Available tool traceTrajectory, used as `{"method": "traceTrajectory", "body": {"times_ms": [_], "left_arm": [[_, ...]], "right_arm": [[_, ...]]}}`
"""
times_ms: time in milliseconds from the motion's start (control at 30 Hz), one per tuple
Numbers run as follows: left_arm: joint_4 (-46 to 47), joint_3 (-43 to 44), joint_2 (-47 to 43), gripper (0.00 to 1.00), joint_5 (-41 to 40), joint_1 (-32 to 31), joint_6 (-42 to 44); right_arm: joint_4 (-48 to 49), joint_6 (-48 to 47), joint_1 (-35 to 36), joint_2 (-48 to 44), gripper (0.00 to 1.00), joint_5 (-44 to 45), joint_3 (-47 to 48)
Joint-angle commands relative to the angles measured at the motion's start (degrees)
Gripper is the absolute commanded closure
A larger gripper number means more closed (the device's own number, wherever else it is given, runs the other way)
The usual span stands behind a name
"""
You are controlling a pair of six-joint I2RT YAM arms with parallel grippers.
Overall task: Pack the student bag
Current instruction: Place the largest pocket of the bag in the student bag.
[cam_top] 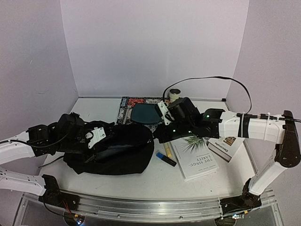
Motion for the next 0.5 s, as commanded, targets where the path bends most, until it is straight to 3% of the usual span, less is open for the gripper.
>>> {"method": "traceTrajectory", "body": {"times_ms": [0, 100, 467], "left_arm": [[-4.3, 3.8, 1.6, 0.66, -0.9, 0.6, -1.4], [-1.7, 5.0, 3.2, 0.55, 2.4, 0.6, -2.2], [7.9, 7.6, 4.8, 0.33, 13.0, 0.5, -9.7]], "right_arm": [[0.6, -0.6, 3.8, 6.6, 1.00, -3.7, 7.0], [3.1, 1.2, 6.1, 10.3, 1.00, -6.1, 9.8], [4.5, 3.0, 7.3, 9.8, 1.00, -4.4, 10.6]]}}
